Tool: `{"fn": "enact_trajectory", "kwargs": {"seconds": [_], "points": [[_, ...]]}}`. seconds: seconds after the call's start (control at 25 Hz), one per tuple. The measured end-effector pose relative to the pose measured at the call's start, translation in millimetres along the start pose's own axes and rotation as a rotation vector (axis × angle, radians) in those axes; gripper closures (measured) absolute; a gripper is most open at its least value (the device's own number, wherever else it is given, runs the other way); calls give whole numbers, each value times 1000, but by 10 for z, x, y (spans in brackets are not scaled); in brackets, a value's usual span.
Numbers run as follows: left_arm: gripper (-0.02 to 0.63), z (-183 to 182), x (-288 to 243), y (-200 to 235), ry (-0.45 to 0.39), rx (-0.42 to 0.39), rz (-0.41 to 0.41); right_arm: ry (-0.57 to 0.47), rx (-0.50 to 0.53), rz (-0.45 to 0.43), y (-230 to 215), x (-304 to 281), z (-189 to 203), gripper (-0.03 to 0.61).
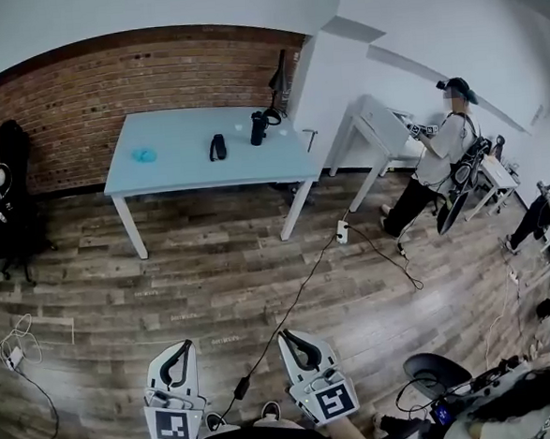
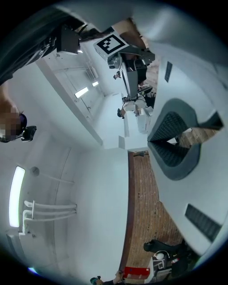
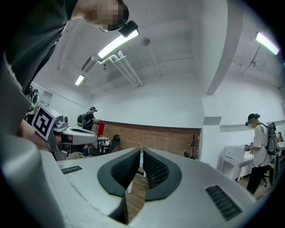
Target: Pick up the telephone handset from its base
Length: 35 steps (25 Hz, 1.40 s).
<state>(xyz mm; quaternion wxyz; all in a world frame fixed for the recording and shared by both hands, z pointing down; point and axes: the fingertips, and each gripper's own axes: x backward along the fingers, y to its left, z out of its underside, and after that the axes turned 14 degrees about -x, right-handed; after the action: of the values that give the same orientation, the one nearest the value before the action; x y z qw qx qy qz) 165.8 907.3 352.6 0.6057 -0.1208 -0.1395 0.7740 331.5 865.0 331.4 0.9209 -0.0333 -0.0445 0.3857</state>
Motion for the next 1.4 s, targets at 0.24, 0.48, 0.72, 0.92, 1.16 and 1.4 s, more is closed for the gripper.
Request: {"fn": "enact_trajectory", "kwargs": {"seconds": [0.24,0.48,0.72,0.92,1.16,1.4], "points": [[591,143,138,165,-24,38,30,44,26,37,275,-54,130,538],[591,382,46,296,18,36,66,109,28,44,375,-226,283,547],[591,603,-231,337,102,-17,23,121,-48,-29,112,-615,560,548],[591,546,-940,385,143,-9,-29,87,-103,-87,-516,-1196,572,548],[591,443,-1689,587,181,44,-203,72,-207,-151,-1154,-1632,549,548],[591,550,-2158,743,192,22,-178,108,-227,-151,-1435,-2110,697,548]]}}
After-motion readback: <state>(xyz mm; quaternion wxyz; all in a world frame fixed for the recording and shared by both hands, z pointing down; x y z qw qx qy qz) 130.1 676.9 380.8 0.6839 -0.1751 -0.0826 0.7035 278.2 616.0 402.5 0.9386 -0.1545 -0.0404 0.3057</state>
